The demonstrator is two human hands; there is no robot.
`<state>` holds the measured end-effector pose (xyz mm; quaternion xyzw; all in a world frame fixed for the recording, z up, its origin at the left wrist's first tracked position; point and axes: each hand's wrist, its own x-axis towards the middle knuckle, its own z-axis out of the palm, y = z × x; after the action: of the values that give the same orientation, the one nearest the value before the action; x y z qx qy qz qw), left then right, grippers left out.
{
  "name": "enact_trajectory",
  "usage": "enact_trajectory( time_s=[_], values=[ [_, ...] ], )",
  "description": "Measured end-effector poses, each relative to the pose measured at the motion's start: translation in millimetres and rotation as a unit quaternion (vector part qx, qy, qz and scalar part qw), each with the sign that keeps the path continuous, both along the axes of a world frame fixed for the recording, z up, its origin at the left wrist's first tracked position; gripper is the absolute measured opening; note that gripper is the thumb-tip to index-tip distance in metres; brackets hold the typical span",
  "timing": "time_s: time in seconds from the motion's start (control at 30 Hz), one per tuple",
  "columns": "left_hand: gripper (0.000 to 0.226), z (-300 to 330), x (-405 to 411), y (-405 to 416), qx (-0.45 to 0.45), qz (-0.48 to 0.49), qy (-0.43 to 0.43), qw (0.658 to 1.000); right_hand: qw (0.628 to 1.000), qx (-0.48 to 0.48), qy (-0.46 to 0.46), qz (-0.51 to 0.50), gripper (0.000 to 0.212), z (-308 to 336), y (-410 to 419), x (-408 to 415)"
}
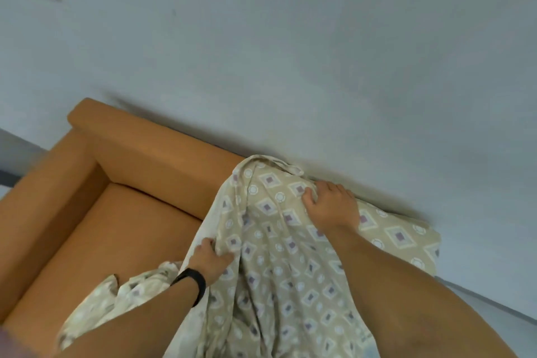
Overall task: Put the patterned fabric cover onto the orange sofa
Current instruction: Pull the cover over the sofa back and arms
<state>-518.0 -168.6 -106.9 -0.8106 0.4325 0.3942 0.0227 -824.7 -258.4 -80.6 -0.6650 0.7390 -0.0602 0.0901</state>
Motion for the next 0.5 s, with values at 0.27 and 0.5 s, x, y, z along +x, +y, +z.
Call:
enact_trajectory(
  time_s=[0.27,0.5],
  values=[
    [0.016,17,20,-6,-0.006,-0.084,0.024,0.996,0.993,-0.01,0.106,0.042,0.05,-2,9,10],
    [0.018,22,88,32,0.086,-0.127,-0.034,0.988,0.982,-0.019,0.184,0.045,0.04,18,22,54]
  ],
)
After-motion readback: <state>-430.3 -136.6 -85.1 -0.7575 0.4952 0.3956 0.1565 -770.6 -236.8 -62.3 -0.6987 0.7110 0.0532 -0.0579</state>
